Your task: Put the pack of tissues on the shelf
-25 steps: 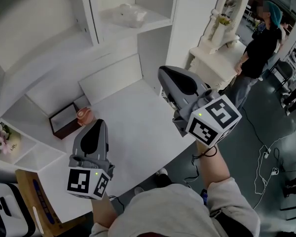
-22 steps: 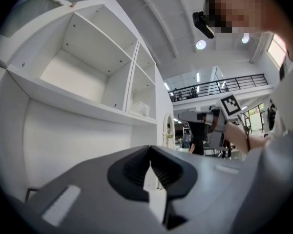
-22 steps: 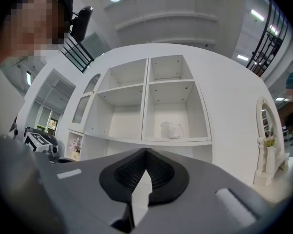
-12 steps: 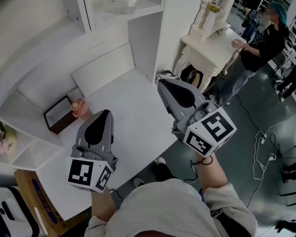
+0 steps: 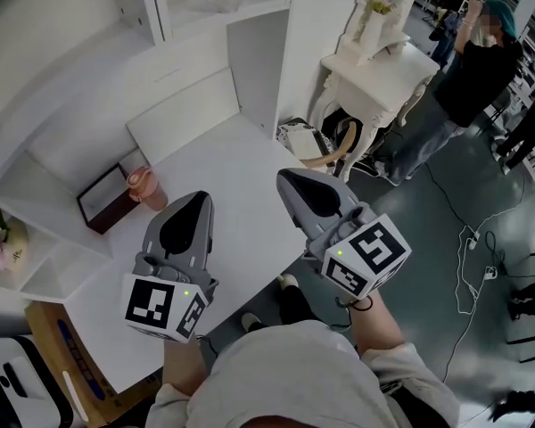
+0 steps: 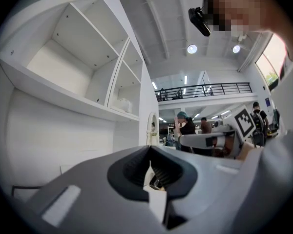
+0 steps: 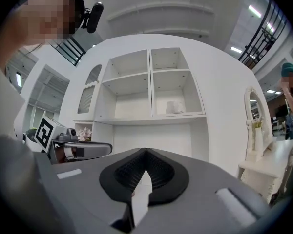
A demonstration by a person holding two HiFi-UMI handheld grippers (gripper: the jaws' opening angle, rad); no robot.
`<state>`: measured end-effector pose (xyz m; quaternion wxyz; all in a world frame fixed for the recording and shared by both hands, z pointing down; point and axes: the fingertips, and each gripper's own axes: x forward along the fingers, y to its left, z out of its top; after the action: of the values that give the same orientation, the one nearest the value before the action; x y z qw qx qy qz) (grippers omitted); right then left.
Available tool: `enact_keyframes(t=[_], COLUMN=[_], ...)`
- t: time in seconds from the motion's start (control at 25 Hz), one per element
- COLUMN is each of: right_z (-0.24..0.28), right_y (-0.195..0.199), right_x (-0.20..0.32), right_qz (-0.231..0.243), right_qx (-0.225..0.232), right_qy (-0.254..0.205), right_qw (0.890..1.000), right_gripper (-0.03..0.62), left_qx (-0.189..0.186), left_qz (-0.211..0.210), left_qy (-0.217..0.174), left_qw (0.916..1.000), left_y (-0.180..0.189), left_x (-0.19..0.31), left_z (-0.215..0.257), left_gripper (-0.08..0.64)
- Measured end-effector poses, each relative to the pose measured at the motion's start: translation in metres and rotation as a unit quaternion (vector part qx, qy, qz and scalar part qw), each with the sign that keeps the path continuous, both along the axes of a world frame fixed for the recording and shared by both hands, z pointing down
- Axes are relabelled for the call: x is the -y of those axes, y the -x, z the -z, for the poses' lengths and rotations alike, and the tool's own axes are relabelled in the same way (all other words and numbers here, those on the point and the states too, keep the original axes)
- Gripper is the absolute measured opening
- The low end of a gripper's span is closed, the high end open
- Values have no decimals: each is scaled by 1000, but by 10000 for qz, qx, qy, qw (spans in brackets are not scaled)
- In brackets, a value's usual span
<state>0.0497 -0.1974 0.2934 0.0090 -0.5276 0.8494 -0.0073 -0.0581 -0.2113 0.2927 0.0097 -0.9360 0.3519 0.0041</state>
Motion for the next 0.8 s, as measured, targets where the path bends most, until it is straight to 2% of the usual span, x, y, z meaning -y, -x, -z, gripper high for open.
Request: enact_keyframes(t=[0.8], right_z=[-10], right_y=[44], right_x=[-30], right_qz=[225], right_qx=[134], right_qy=[-10], right_qw=[9997], right_gripper=[-2], left_qx=[74], left_qz=[-86], left_qy=[-57], left_qw=[9999], left_y=[20], left_x=[-28], left_z=[-2], left_gripper=[0])
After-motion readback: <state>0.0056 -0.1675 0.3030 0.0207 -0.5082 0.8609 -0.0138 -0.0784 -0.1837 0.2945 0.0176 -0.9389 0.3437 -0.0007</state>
